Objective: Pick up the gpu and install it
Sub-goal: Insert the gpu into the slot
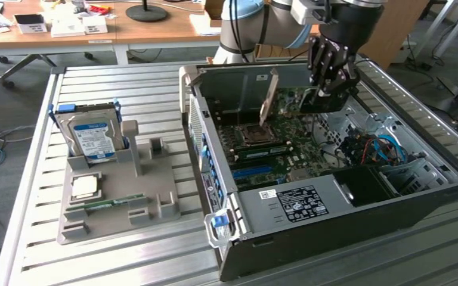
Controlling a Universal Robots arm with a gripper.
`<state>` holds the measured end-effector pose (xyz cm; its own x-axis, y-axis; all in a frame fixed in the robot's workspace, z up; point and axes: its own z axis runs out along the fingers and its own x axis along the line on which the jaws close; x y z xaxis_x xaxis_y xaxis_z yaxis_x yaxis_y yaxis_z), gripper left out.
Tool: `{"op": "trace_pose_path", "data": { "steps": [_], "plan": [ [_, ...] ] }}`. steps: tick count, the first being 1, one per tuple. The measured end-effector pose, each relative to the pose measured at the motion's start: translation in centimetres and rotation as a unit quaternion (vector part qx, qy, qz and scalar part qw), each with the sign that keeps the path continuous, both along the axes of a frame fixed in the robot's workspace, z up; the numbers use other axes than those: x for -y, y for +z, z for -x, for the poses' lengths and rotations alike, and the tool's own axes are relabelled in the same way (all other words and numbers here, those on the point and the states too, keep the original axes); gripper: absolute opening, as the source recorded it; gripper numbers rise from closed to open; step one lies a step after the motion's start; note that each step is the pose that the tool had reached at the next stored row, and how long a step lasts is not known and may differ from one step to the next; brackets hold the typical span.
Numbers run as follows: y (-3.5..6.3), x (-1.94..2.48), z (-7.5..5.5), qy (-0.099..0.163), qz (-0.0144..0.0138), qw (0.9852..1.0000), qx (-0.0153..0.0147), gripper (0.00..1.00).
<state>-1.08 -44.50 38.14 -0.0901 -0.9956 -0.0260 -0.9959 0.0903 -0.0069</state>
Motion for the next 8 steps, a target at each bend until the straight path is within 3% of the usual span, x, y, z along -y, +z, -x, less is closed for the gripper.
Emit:
{"op": "trace_pose_path", "data": {
  "steps": [8],
  "plan": [
    [-0.67,0.00,0.51,0.018,0.0005,0.9998,0.0000,0.27]
  ]
}}
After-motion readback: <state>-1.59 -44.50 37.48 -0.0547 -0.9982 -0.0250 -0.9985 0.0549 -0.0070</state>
